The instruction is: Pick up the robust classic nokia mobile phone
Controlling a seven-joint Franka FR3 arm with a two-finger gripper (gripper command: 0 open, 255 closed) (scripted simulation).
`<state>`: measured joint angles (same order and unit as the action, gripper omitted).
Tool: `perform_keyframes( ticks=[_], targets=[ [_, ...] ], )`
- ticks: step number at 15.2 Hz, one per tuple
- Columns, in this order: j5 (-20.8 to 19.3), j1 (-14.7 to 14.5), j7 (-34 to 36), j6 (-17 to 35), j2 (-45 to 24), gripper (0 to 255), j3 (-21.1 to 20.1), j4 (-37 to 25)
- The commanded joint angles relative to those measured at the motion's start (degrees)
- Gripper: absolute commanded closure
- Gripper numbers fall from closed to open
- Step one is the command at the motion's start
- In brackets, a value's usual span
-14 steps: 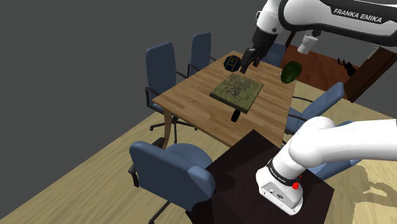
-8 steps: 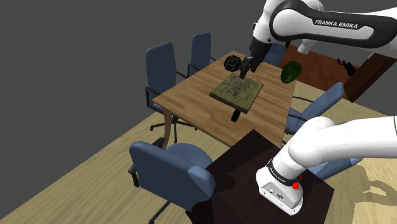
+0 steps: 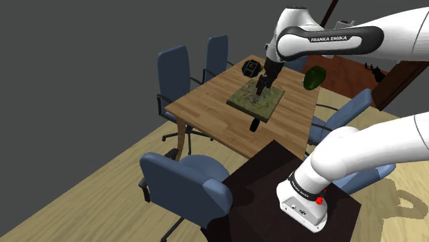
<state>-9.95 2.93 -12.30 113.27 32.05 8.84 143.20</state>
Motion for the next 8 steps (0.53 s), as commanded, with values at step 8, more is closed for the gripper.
perform_keyframes(
  ticks=[8],
  targets=[
    [-1.1,1.4,-10.7,12.5,-16.6,0,7.8,-0.9]
  ],
)
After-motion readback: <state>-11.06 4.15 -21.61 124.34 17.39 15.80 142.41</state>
